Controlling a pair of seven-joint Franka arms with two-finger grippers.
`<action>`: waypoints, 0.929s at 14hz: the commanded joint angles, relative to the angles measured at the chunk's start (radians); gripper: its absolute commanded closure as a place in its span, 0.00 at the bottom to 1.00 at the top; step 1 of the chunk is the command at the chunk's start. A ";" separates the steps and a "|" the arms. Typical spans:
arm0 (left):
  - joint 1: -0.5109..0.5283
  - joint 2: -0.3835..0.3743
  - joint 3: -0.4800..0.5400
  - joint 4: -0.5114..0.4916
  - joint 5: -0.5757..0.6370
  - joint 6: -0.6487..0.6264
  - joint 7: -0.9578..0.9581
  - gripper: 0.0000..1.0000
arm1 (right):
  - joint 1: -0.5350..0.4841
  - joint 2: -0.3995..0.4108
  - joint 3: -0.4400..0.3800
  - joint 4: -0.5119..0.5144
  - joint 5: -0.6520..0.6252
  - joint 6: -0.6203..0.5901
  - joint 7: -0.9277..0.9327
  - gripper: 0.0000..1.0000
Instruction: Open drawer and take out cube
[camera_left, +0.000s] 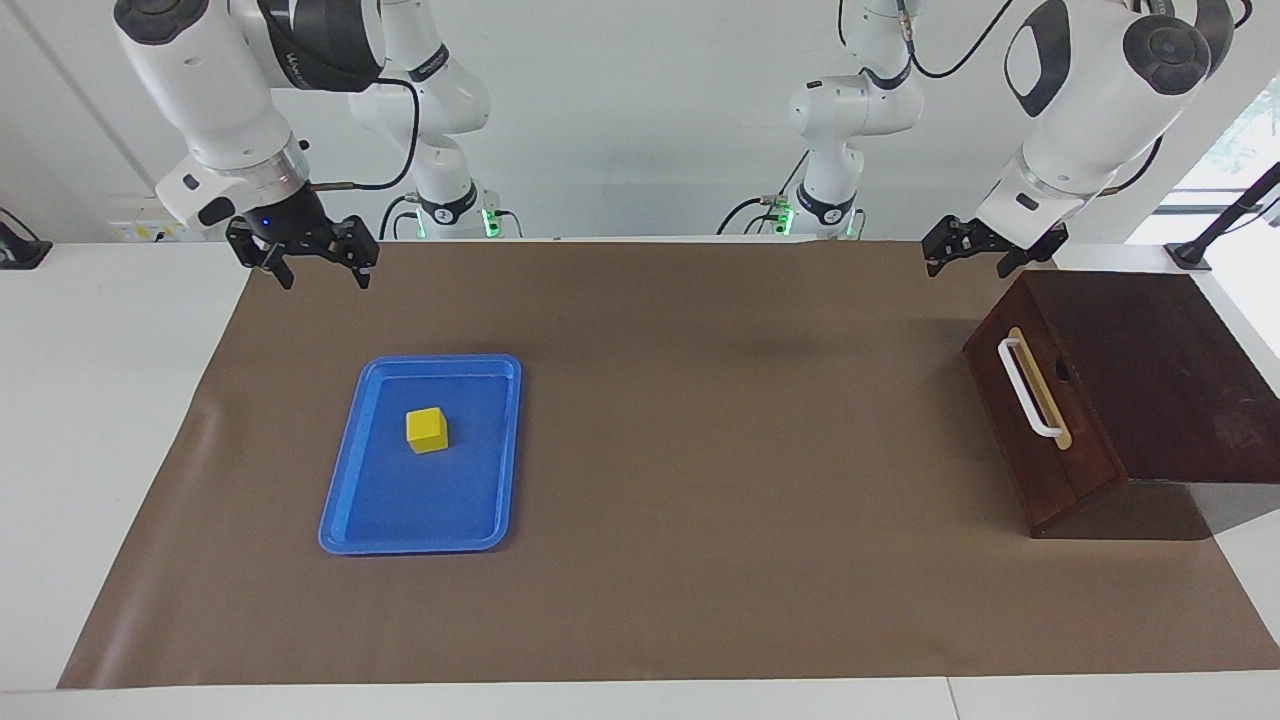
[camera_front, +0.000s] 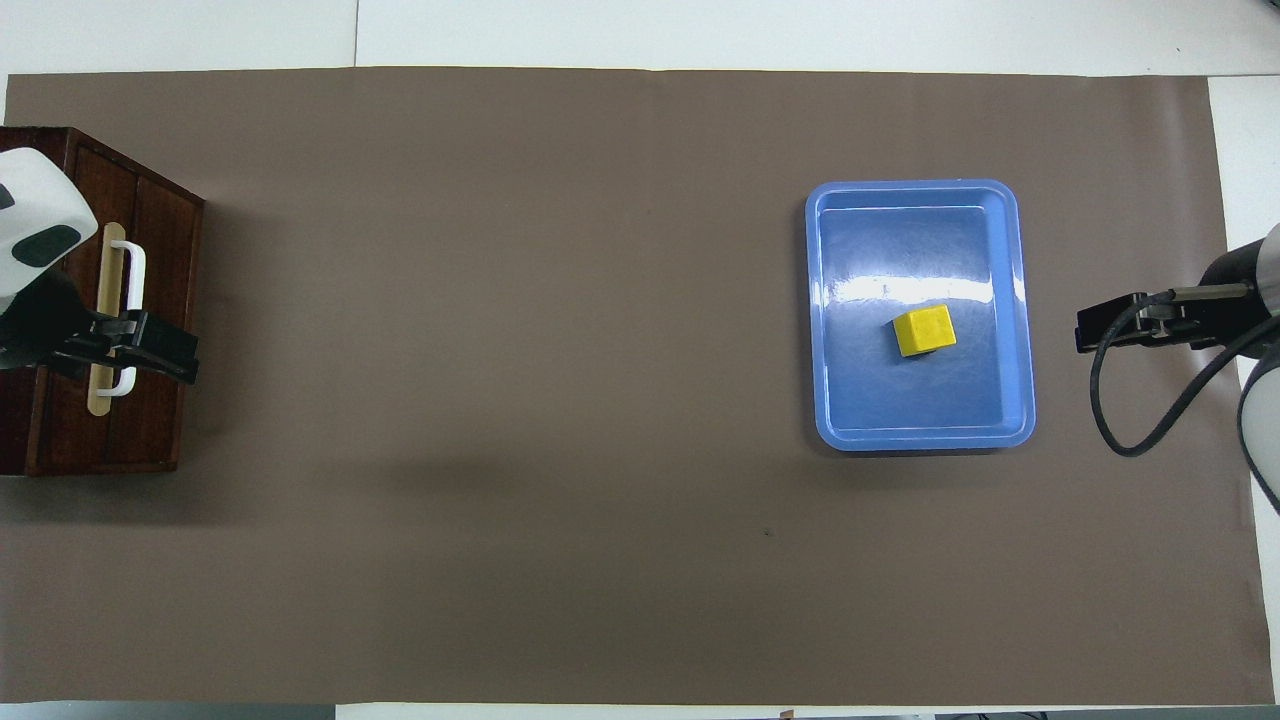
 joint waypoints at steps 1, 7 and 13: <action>-0.001 -0.017 0.005 -0.007 -0.004 -0.015 0.010 0.00 | -0.005 0.011 0.004 0.023 0.002 -0.030 -0.023 0.00; 0.001 -0.017 0.005 -0.007 -0.004 -0.016 0.010 0.00 | -0.005 0.011 0.004 0.023 0.009 -0.041 -0.017 0.00; 0.001 -0.017 0.005 -0.007 -0.004 -0.016 0.010 0.00 | -0.005 0.010 0.002 0.023 0.029 -0.062 -0.015 0.00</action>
